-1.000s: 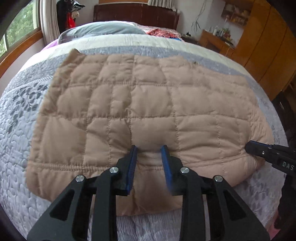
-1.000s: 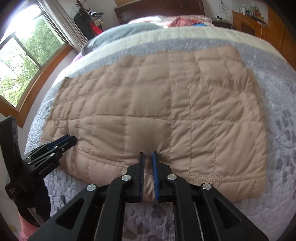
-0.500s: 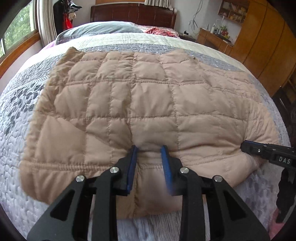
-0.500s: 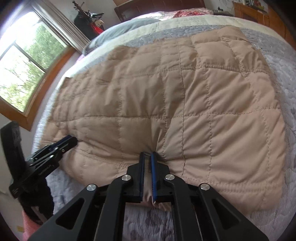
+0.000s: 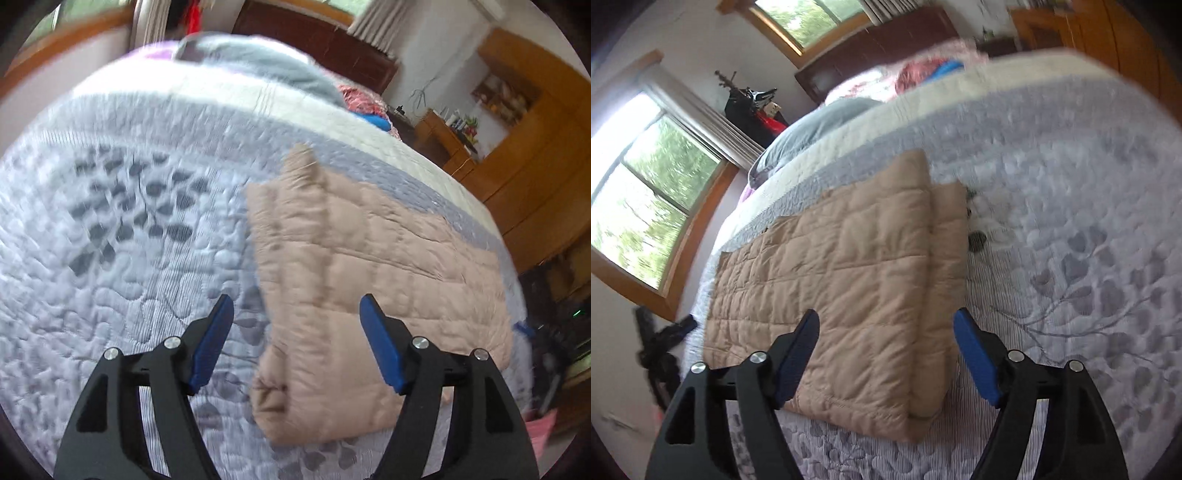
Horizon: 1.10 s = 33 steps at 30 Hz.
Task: Fold large clothes
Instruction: 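Grasp the coat's folded edge with both tools and fold it over lengthwise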
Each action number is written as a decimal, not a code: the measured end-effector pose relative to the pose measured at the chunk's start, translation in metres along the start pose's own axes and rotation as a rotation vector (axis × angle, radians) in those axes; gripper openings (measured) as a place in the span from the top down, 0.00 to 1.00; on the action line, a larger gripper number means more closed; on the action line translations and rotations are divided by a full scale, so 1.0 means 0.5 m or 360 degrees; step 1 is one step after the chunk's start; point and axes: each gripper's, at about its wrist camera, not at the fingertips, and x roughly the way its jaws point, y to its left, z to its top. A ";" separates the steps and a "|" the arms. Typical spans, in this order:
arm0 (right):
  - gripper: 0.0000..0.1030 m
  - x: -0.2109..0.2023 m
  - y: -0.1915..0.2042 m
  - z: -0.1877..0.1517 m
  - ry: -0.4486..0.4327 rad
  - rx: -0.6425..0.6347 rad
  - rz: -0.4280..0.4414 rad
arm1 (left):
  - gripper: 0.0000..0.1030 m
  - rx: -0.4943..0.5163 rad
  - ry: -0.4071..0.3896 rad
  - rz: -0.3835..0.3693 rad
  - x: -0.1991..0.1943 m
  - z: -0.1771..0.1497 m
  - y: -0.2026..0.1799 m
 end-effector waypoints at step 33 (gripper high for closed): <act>0.84 0.118 0.044 0.047 0.0053 -0.0053 0.0265 | 0.87 -0.0152 0.0154 -0.0542 0.166 0.027 -0.075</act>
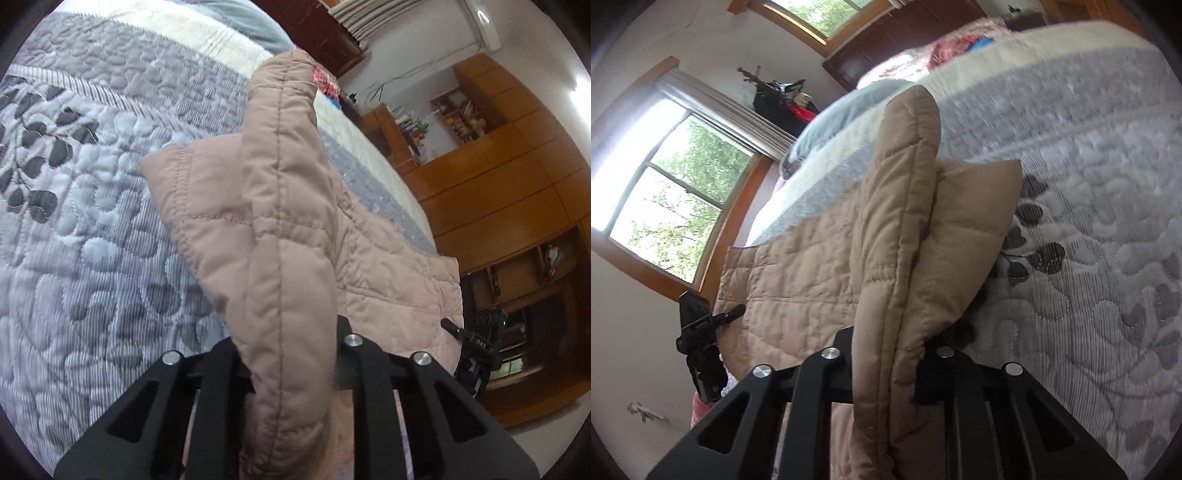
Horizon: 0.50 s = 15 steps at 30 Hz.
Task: Fold large clothes
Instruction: 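Grasp the coat's folded edge with both tools and fold it over lengthwise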
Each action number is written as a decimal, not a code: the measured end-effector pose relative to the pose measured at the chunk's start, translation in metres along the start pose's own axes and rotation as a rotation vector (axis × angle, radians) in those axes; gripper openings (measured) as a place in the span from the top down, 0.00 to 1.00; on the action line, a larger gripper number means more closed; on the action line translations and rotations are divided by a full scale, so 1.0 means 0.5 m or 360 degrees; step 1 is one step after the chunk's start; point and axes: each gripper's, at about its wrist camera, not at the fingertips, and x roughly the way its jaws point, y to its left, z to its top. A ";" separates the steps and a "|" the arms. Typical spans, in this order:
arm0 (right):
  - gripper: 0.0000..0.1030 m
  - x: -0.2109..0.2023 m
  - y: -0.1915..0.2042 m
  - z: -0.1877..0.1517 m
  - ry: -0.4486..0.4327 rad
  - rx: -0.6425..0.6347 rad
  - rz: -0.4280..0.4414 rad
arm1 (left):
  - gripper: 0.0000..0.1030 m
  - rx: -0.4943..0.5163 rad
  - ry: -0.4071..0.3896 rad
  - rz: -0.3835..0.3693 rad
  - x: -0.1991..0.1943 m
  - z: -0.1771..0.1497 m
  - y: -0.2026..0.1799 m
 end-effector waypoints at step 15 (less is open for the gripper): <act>0.84 -0.174 0.174 -0.151 -0.0019 -0.0264 0.0055 | 0.88 0.0259 -0.0096 0.0086 -0.232 -0.155 -0.105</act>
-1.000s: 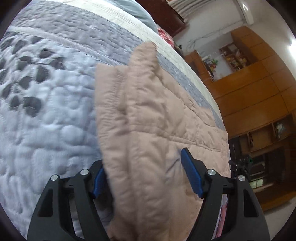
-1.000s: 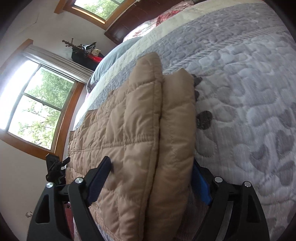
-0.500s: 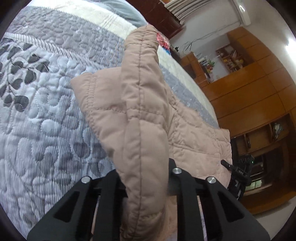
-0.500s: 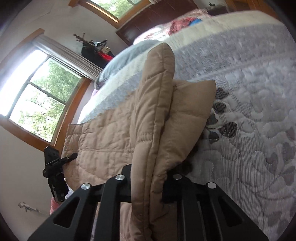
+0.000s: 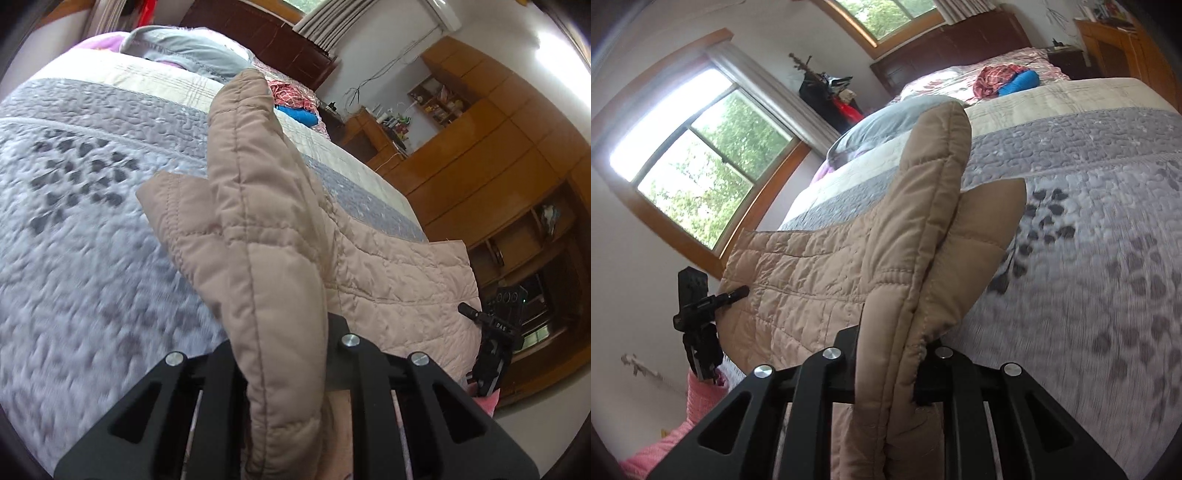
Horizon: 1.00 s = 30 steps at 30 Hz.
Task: Fold large clothes
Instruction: 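Grasp the coat's folded edge with both tools and fold it over lengthwise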
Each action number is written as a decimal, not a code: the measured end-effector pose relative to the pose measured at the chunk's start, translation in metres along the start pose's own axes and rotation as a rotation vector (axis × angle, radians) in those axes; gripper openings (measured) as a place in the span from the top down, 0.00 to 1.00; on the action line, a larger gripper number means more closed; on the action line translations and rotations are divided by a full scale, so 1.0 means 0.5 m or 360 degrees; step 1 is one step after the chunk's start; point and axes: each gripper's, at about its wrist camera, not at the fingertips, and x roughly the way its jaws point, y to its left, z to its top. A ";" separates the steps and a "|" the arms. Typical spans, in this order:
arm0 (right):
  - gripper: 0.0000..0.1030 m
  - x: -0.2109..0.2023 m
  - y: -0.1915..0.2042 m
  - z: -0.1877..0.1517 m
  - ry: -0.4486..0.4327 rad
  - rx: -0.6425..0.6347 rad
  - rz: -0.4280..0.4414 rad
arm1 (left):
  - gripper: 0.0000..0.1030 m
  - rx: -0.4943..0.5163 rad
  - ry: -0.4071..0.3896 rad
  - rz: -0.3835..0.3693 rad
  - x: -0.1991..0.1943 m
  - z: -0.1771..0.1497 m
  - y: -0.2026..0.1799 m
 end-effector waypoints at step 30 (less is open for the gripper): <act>0.67 0.115 -0.103 -0.248 0.0174 0.0254 -0.0066 | 0.62 0.0008 0.0036 0.0317 0.000 -0.241 0.165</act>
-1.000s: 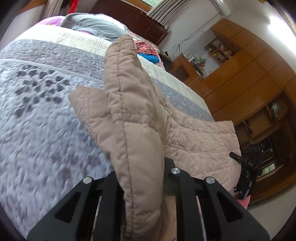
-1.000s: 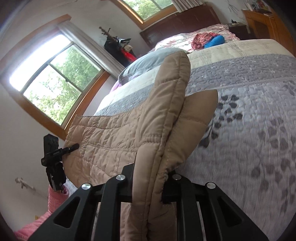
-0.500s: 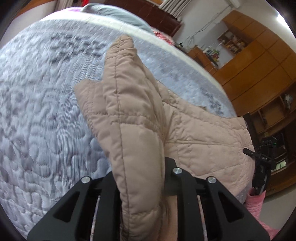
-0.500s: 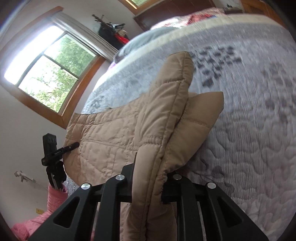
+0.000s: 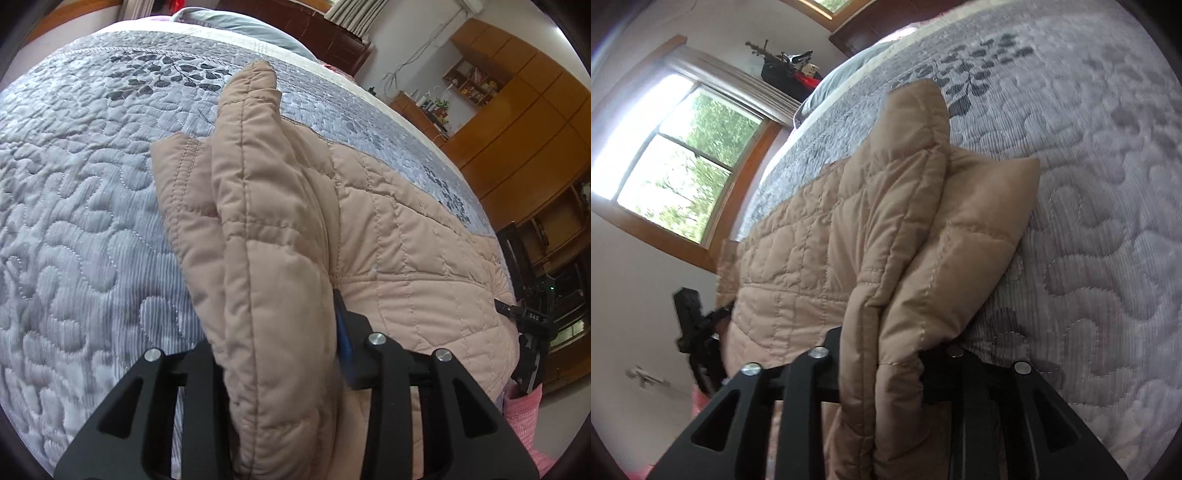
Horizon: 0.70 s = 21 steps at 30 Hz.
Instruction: Fold large clothes
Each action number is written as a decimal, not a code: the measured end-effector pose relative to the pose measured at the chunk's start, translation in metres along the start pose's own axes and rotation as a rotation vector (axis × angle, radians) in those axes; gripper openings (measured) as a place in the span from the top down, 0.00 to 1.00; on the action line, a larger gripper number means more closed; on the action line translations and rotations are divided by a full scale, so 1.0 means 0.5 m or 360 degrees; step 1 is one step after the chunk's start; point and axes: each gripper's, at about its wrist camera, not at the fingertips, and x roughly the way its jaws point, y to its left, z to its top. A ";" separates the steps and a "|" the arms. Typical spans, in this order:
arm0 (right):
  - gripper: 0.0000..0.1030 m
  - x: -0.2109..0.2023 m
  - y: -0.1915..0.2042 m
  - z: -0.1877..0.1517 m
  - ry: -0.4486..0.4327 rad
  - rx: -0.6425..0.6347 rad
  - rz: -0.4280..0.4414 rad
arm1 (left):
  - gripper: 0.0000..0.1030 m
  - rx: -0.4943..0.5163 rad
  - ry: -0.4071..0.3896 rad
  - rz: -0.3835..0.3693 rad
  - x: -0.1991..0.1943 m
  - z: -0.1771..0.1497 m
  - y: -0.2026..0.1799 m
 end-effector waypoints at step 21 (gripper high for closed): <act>0.63 -0.136 0.231 -0.129 -0.0008 -0.0573 -0.0664 | 0.50 0.0270 -0.0259 0.0515 -0.234 -0.121 -0.212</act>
